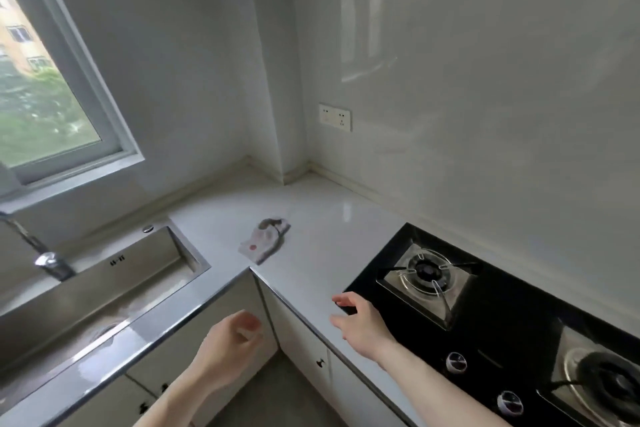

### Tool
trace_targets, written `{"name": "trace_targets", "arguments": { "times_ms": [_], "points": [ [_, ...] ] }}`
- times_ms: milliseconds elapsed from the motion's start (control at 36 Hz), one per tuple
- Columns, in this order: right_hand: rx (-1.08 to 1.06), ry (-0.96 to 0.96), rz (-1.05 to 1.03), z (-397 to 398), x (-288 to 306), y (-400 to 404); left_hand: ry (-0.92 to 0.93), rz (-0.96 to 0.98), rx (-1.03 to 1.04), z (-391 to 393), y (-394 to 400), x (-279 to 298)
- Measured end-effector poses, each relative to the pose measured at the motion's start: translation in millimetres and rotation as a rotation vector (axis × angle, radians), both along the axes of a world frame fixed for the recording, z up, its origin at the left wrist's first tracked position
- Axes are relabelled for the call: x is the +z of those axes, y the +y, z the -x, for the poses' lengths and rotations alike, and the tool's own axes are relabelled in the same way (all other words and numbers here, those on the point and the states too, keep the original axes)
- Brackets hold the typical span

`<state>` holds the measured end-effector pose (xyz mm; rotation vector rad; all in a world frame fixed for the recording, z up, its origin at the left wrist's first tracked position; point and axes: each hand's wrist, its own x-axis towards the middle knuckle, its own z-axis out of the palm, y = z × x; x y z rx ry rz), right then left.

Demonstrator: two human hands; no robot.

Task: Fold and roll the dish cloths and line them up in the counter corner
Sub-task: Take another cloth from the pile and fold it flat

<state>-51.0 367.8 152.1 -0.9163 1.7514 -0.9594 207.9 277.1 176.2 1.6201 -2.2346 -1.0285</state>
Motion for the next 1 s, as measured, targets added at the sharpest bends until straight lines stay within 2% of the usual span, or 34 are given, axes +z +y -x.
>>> {"name": "trace_targets", "arguments": {
  "times_ms": [250,500,778,1000],
  "points": [
    [0.078,0.076,0.019,-26,5,-99,0.046,0.030,0.043,-13,-88,0],
    [-0.019,0.097,0.016,-33,-2,-156,-0.083,-0.030,-0.084,-4,-198,-26],
    [-0.241,0.139,-0.079,-63,-27,-239,-0.195,-0.058,-0.353,-15,-333,-70],
    [-0.338,0.158,-0.155,-100,-43,-287,-0.346,-0.062,-0.581,-26,-389,-109]
  ]
}}
